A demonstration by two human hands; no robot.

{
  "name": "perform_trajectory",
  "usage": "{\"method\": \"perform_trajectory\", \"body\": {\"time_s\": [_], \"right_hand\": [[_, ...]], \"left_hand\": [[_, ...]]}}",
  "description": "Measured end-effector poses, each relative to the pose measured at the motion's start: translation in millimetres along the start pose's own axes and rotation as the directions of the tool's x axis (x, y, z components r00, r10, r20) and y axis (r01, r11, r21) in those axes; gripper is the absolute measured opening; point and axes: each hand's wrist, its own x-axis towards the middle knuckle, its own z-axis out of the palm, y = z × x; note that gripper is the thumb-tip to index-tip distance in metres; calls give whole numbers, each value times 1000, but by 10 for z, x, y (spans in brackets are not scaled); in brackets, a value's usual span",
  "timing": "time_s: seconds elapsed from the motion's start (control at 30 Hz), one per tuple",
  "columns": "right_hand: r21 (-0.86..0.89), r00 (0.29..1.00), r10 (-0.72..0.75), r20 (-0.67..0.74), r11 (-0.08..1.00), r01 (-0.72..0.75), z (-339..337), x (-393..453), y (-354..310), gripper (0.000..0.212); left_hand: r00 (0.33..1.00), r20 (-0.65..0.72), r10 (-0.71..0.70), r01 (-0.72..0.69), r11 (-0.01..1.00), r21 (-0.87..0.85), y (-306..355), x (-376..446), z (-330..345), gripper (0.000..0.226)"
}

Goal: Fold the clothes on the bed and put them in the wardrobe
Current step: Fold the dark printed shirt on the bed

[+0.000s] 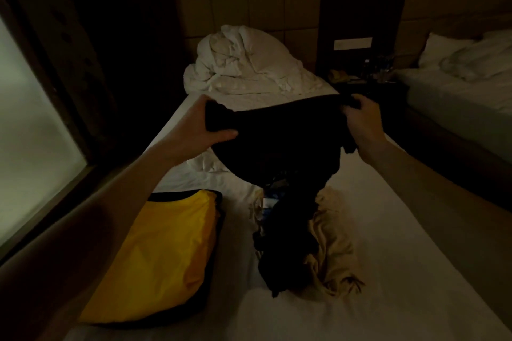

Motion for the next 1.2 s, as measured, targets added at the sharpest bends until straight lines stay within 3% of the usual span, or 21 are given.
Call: {"method": "perform_trajectory", "body": {"time_s": [0.07,0.1,0.13,0.2,0.27,0.33,0.4,0.47,0.57,0.6,0.67,0.73,0.83,0.9,0.93,1.0,1.03,1.1,1.13,1.17,1.2], "right_hand": [[-332,1000,-29,5,943,29,15,-23,11,42],[-553,996,-82,40,829,90,48,-121,-18,64],[-623,972,-172,160,746,235,118,-227,-23,89],[-382,825,-274,494,784,489,345,-450,-60,114],[-230,759,-208,617,875,426,588,-551,7,99],[-207,835,-175,522,924,322,736,-549,92,60],[-101,927,-57,372,990,101,682,-516,111,26],[96,956,141,259,981,-170,532,-479,86,17],[386,930,245,273,858,-339,310,-481,68,16],[448,923,252,291,817,-364,240,-479,82,20],[498,914,283,292,771,-398,59,-451,135,24],[490,893,346,289,748,-448,-147,-426,239,25],[282,836,515,191,787,-549,-392,-397,657,33],[-133,796,592,126,805,-578,-516,-428,983,40],[-382,781,616,102,749,-541,-552,-461,1145,39],[-765,759,649,56,516,-385,-576,-534,1358,48],[-905,775,632,18,340,-257,-545,-571,1349,54],[-997,886,463,-2,67,-37,-407,-579,1272,75],[-998,917,398,36,69,9,-291,-581,1170,87],[-979,928,354,117,201,46,-160,-595,995,96],[-898,916,300,267,422,124,-36,-581,836,99]], "left_hand": [[986,-127,113,-96,987,131,104,101,40,41],[969,-181,168,-150,982,112,164,145,89,38],[960,-185,209,-197,977,81,223,195,168,35],[951,-78,299,-296,954,44,398,243,391,31],[943,58,328,-327,944,-35,515,243,649,30],[957,125,263,-230,946,-227,425,252,809,34],[981,164,100,-27,917,-398,68,167,909,39],[950,307,-53,143,950,-278,-512,-62,1066,47],[772,601,-207,205,976,72,-1223,-534,1464,90],[723,653,-226,186,974,131,-1369,-635,1614,89],[686,694,-218,162,976,147,-1395,-699,1797,55],[755,626,-197,147,980,132,-1326,-609,1860,17],[929,346,-131,131,991,24,-1241,-391,1774,36],[983,155,-103,102,995,10,-1129,-276,1645,43],[994,93,-58,57,998,13,-1057,-242,1598,43],[994,68,90,-92,996,22,-896,-175,1511,44],[979,92,181,-184,983,20,-804,-149,1462,42],[913,190,361,-368,930,3,-644,-115,1393,37],[867,244,434,-448,894,3,-554,-102,1373,38],[818,301,490,-516,857,7,-445,-95,1361,41],[772,349,532,-568,823,2,-337,-88,1356,42]]}}
